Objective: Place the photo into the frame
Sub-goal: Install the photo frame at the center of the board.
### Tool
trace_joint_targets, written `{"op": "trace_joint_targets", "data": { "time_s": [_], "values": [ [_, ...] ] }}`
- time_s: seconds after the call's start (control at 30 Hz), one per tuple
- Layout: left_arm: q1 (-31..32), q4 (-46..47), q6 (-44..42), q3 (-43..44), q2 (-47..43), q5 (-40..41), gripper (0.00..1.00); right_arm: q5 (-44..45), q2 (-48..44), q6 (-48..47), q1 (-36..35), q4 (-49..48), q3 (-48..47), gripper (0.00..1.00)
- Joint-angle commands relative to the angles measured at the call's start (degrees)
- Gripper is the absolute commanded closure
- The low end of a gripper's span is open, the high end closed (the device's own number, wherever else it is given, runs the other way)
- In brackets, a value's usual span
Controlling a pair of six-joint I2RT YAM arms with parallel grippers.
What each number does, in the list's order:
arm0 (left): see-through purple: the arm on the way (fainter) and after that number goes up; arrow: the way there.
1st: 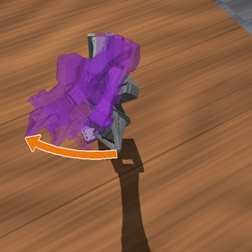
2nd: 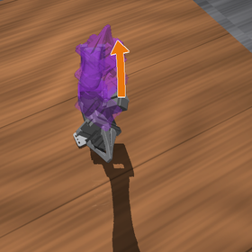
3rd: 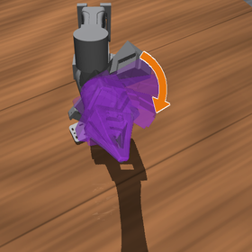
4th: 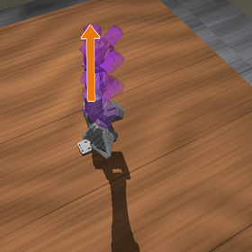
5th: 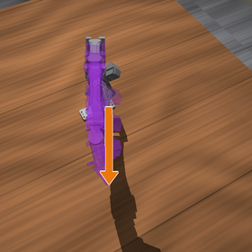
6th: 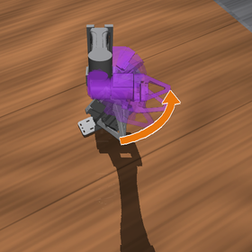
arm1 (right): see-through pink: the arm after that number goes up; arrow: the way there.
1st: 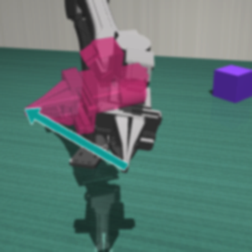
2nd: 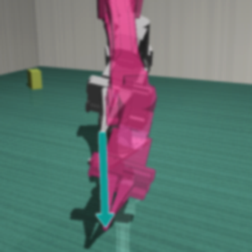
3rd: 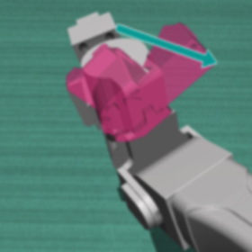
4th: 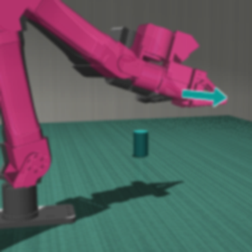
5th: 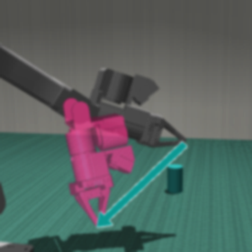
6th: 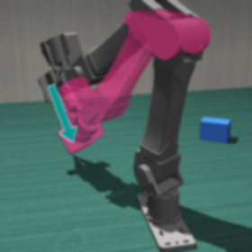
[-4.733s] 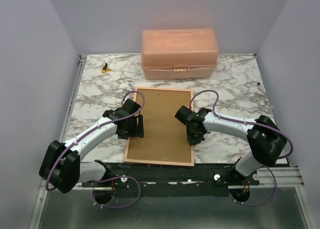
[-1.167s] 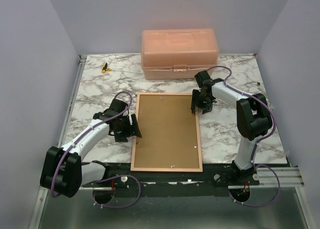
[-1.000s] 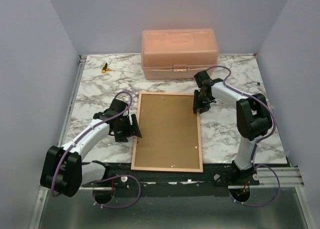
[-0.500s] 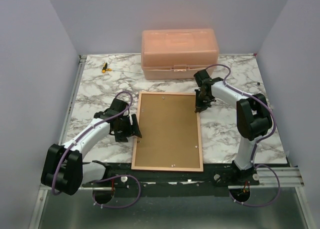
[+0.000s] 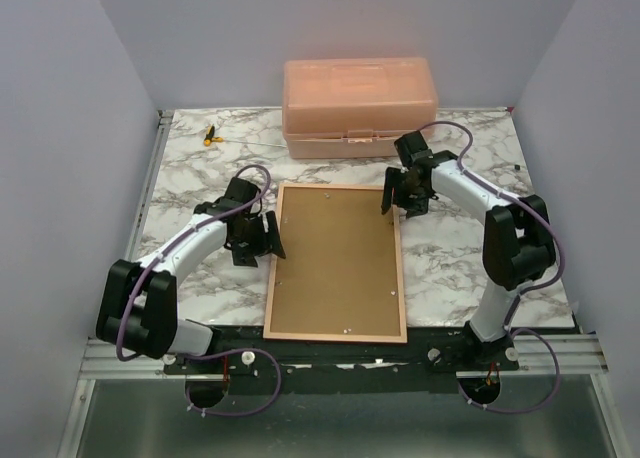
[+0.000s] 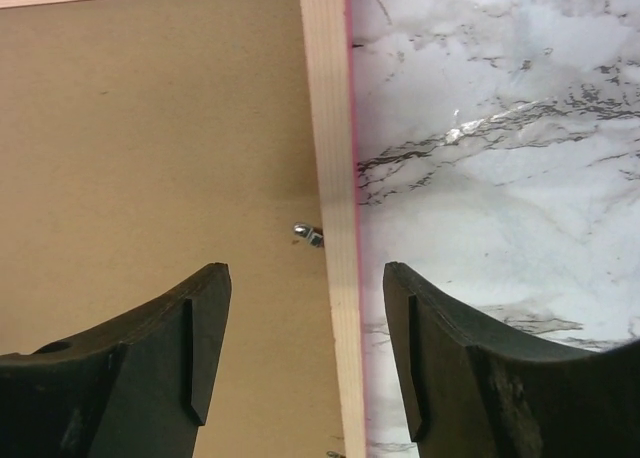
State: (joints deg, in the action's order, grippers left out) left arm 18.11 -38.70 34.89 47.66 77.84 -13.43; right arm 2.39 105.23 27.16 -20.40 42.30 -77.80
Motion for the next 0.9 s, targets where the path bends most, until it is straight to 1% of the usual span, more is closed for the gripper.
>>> {"op": "trace_joint_targets", "data": {
  "time_s": [0.0,0.17,0.4,0.5,0.73,0.8,0.87],
  "values": [
    [-0.18,1.66,0.02,1.89,4.71,-0.67,0.25,-6.16,-2.31,2.13,1.09,-2.49,2.60,0.31],
    [0.17,3.19,0.79,1.94,7.29,-3.14,0.25,-10.86,-3.09,3.97,1.75,-5.96,7.82,0.30],
    [1.81,6.01,1.94,-0.20,7.64,-7.79,0.26,-12.78,-4.43,5.05,2.64,-7.49,12.25,0.30],
    [4.22,7.50,3.34,-1.44,7.08,-9.06,0.27,-12.84,-5.73,5.32,3.10,-7.50,13.95,0.30],
    [12.28,10.90,7.77,-4.46,5.62,-9.98,0.28,-11.98,-10.04,6.30,3.70,-6.56,18.81,0.30],
    [13.25,11.70,8.80,-5.47,4.28,-8.60,0.28,-10.71,-11.32,6.68,3.80,-6.36,20.11,0.29],
    [13.36,11.09,8.96,-5.72,2.79,-6.37,0.26,-9.35,-12.09,6.70,4.01,-6.02,20.73,0.26]
  ]
}}
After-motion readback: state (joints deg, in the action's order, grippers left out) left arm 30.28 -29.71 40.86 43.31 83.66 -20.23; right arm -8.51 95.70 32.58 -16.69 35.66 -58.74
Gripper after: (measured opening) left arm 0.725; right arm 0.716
